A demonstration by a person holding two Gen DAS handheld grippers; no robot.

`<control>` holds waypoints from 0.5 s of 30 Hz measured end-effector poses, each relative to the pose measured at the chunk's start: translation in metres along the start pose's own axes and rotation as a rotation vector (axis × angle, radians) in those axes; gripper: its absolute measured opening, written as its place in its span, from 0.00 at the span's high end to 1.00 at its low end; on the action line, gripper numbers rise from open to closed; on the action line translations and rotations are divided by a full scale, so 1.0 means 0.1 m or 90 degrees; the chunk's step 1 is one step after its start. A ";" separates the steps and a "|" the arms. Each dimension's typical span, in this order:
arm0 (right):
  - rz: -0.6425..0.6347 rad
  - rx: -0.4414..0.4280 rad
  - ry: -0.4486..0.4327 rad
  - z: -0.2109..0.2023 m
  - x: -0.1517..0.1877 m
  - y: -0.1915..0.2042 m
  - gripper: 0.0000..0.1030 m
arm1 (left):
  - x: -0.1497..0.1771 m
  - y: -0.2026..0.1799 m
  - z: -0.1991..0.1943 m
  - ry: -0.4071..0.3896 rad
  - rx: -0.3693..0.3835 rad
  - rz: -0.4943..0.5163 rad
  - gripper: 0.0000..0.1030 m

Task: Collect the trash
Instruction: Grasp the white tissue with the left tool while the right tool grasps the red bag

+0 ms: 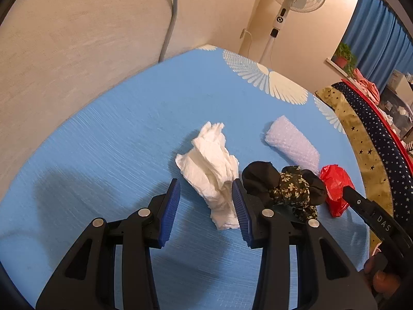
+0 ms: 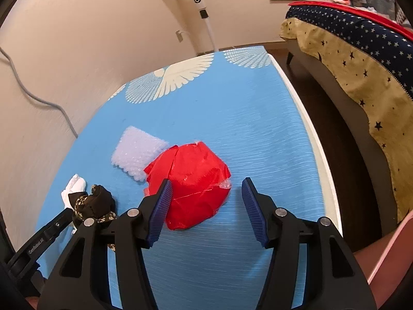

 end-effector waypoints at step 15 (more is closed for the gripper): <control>-0.028 -0.047 -0.022 -0.13 0.05 0.04 0.84 | 0.03 -0.14 -0.02 -0.002 0.013 0.043 0.89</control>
Point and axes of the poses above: each gripper's, at about its wrist camera, not at the fingertips, and z roughly the way its jaws point, y to its left, x to its underside, the point moved 3 cm from there along z, roughly the way its jaws point, and after that the axes turned 9 degrees about y, right-handed, at the moved point
